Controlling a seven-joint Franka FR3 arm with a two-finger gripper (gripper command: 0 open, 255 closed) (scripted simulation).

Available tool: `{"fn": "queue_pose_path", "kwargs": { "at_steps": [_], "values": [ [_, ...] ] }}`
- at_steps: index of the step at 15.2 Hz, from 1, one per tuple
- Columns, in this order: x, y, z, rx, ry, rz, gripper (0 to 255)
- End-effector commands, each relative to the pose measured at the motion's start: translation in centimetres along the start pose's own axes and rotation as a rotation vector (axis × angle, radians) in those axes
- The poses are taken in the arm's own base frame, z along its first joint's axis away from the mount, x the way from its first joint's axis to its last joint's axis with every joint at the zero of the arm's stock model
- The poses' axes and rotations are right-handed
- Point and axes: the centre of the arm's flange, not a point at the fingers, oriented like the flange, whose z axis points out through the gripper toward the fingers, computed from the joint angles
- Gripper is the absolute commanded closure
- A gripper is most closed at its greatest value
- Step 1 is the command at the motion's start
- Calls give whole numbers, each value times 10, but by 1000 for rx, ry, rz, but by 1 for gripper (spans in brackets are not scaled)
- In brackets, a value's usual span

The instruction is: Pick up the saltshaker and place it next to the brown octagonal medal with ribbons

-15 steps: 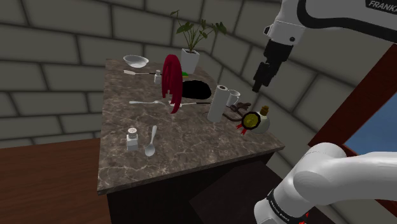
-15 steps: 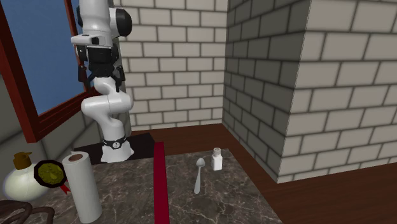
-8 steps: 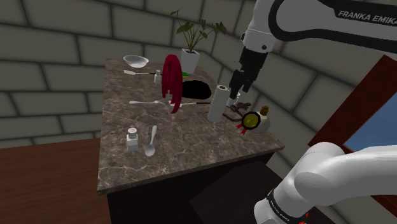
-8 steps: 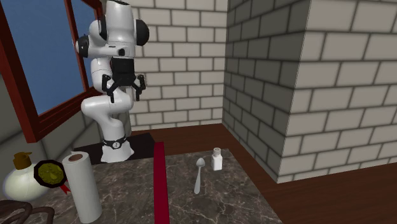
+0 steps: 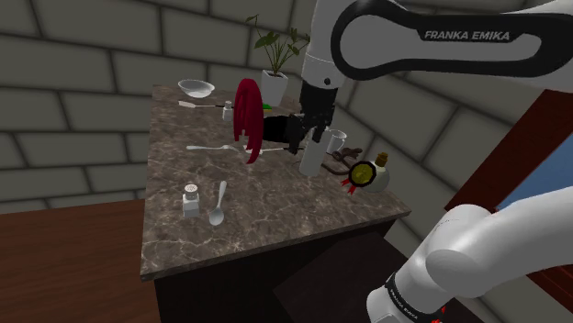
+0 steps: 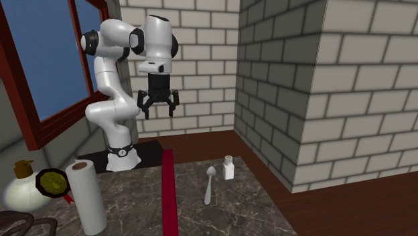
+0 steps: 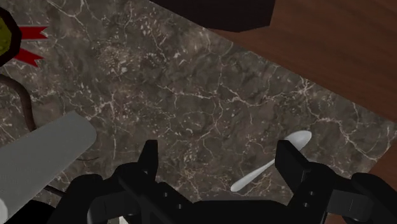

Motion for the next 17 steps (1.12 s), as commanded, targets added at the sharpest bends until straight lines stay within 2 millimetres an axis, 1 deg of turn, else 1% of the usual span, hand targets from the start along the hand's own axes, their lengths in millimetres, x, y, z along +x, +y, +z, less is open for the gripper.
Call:
{"fn": "queue_pose_path", "kwargs": {
  "at_steps": [1, 17],
  "values": [
    [16, -21, 12, -3, 2, 2, 0],
    [131, -184, 91, -36, 9, 10, 0]
  ]
}}
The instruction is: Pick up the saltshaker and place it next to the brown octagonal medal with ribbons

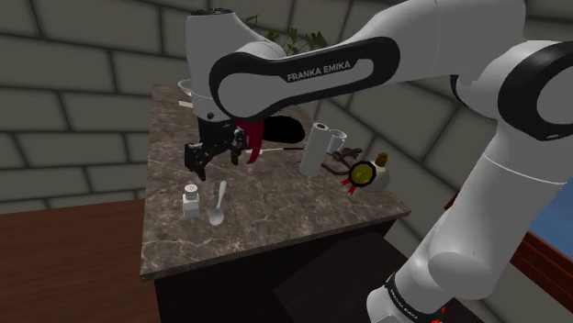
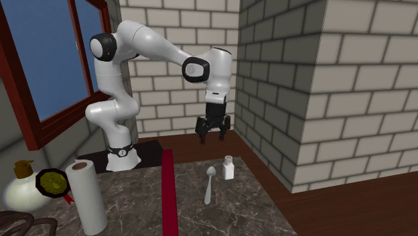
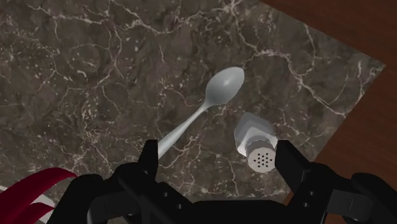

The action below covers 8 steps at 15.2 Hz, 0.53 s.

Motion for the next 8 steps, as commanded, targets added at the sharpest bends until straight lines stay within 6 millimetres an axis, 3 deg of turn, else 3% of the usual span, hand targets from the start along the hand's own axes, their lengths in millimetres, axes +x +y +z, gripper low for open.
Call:
{"fn": "queue_pose_path", "kwargs": {
  "at_steps": [1, 5, 8],
  "values": [
    [14, -23, 12, -4, 1, 3, 0],
    [41, -61, 30, -12, 3, 5, 0],
    [41, -61, 46, -12, 3, 5, 0]
  ]
}}
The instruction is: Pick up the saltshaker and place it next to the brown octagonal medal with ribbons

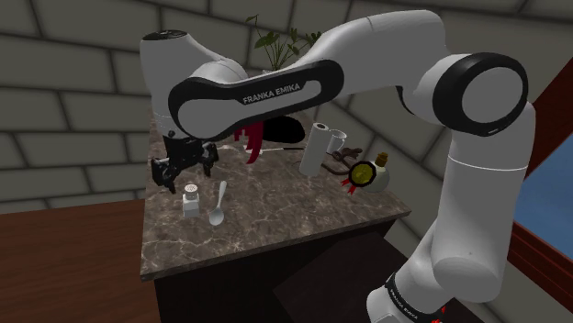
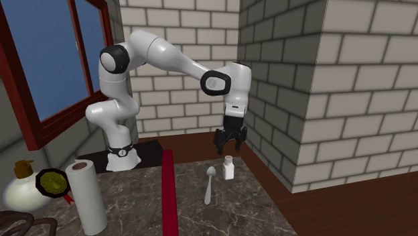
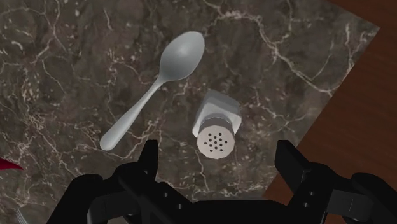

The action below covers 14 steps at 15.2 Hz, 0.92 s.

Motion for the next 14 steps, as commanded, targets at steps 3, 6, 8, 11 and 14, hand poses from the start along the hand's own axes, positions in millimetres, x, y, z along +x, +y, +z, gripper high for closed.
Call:
{"fn": "queue_pose_path", "kwargs": {
  "at_steps": [3, 6, 8, 11, 14],
  "values": [
    [0, -2, 21, 0, 1, 0, 0],
    [0, -2, 30, 0, 1, 0, 0],
    [0, -2, 30, 0, 1, 0, 0],
    [0, -2, 30, 0, 1, 0, 0],
    [0, -2, 30, 0, 1, 0, 255]
  ]
}}
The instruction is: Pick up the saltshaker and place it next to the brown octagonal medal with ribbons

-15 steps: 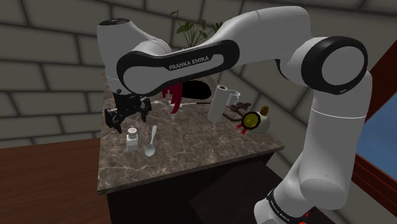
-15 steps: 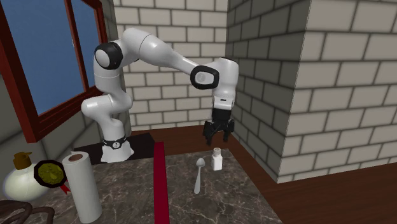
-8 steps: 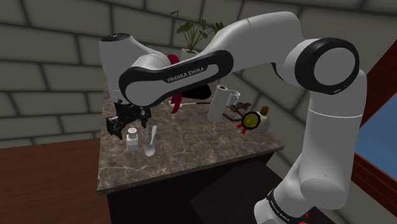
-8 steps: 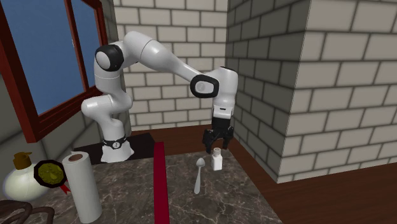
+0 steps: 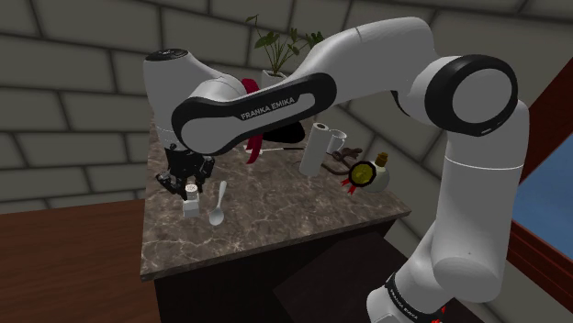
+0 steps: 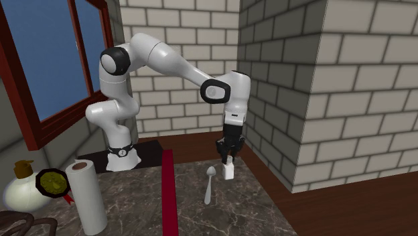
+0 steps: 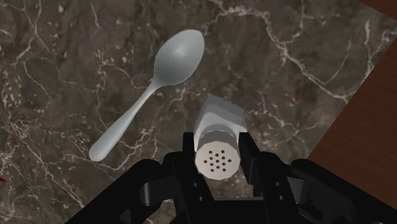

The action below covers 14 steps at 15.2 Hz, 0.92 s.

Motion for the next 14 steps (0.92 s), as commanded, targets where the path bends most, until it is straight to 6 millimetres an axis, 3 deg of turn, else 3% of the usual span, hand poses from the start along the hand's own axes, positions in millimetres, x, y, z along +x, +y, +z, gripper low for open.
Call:
{"fn": "queue_pose_path", "kwargs": {
  "at_steps": [1, 8, 14],
  "values": [
    [0, 0, 0, 0, 0, 0, 255],
    [0, 0, 0, 0, 0, 0, 255],
    [0, 4, -31, 0, 0, 0, 255]
  ]
}}
